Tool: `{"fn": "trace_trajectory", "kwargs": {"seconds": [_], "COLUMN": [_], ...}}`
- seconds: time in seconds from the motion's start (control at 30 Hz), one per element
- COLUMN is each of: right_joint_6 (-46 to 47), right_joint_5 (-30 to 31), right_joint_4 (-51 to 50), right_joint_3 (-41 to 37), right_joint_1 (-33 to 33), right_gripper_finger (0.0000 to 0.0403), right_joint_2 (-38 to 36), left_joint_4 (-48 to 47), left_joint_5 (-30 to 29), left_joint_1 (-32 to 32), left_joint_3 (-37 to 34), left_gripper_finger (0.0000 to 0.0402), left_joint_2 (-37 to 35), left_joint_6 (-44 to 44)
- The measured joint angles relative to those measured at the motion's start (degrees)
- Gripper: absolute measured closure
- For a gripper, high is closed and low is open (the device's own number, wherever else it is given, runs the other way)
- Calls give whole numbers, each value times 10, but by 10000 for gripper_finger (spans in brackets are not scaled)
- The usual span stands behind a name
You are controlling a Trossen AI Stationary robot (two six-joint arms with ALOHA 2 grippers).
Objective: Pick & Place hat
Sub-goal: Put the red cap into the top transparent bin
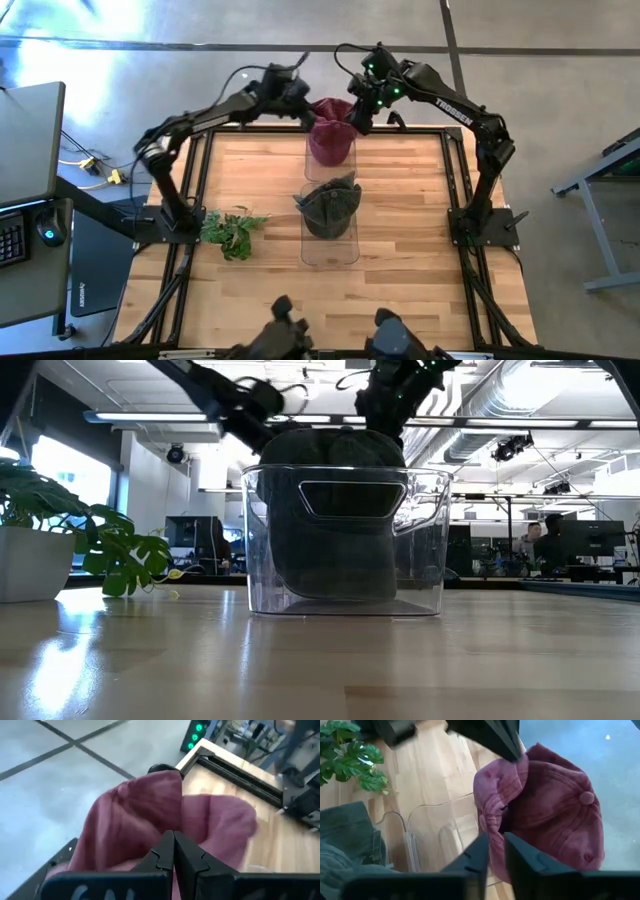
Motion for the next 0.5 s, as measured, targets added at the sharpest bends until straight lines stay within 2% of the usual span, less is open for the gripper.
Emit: {"fn": "trace_trajectory", "kwargs": {"seconds": [0.07,0.17,0.23,0.33,0.5], "right_joint_6": [6,10,10,10,-30], "right_joint_5": [-1,-5,-14,-35,-65], "right_joint_4": [-2,-5,-12,-22,-23], "right_joint_3": [0,0,0,0,0], "right_joint_1": [0,3,5,10,30], "right_gripper_finger": [376,397,387,366,319], "right_joint_2": [-1,-3,-6,-7,-7], "left_joint_4": [-32,-117,-194,-252,-281], "left_joint_5": [2,57,120,198,253], "left_joint_1": [0,9,14,22,35], "left_joint_3": [45,103,136,169,173], "left_gripper_finger": [401,401,401,401,402], "left_joint_2": [35,83,107,122,132], "left_joint_6": [20,56,88,129,147]}}
